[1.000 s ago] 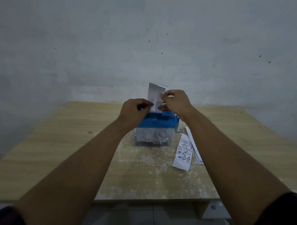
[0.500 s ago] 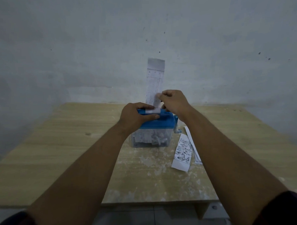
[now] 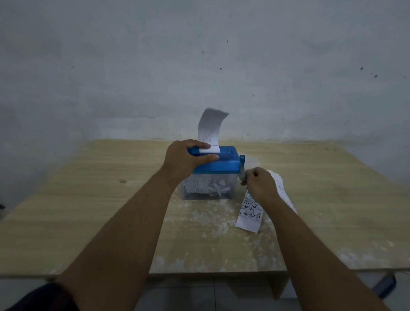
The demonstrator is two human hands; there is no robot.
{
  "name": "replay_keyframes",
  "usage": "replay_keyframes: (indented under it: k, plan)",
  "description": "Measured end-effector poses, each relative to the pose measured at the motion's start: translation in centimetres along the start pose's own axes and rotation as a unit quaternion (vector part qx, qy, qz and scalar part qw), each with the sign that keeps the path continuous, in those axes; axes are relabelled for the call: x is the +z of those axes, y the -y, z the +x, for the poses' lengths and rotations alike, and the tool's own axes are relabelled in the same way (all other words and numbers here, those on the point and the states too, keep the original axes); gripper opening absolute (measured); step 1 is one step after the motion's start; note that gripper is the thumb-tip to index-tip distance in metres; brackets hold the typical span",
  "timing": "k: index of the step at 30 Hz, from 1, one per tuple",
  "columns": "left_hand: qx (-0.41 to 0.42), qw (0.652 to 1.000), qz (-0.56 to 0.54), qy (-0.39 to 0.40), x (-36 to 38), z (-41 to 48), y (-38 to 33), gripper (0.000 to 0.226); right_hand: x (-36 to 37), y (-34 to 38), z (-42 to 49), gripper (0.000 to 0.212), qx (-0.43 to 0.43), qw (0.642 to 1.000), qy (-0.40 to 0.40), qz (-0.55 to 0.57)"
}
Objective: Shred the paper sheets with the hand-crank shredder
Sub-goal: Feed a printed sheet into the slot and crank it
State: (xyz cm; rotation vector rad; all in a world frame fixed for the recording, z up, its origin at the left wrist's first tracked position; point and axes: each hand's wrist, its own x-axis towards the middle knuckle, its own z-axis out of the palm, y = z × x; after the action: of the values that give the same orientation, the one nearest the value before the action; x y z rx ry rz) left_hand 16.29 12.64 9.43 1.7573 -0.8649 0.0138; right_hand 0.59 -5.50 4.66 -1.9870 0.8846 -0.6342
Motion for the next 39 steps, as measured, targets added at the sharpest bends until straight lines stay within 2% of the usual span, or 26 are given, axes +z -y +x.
replay_keyframes:
  k: [6,12,18,21,24,31,35,37,39]
  plan:
    - [0.000,1.000,0.002,-0.004,0.4,0.3,0.2,0.029,-0.6,0.5,-1.0,0.018,0.032,0.996,-0.033,0.083]
    - [0.027,0.998,0.053,-0.005,0.3,0.3,0.4,0.032,-4.0,4.5,-0.6,0.018,0.025,0.971,-0.028,0.237]
    - [0.030,0.997,0.069,-0.002,0.1,0.3,0.7,0.030,-5.1,7.0,2.2,0.021,-0.014,0.988,0.003,0.154]
    - [0.039,0.997,0.071,0.001,0.1,0.4,0.8,0.028,-4.9,7.6,4.0,0.022,-0.071,0.995,-0.037,0.058]
    - [0.050,0.996,0.068,0.002,0.2,0.4,1.1,0.028,-4.1,7.8,5.7,0.019,-0.091,0.994,-0.054,0.037]
    - [0.051,0.997,0.054,-0.003,0.3,0.4,1.3,0.031,-1.7,5.9,7.7,0.030,-0.073,0.996,-0.047,0.031]
    - [0.056,0.996,0.062,-0.006,0.3,0.3,1.3,0.030,-1.0,5.4,6.9,0.031,-0.072,0.991,-0.071,0.086]
    - [0.059,0.996,0.068,-0.006,0.3,0.3,1.2,0.029,-1.1,5.0,6.9,0.027,-0.045,0.998,-0.037,0.040]
    - [0.062,0.995,0.073,-0.008,0.3,0.2,1.1,0.030,-0.6,3.8,6.7,0.018,0.026,0.999,0.022,-0.005]
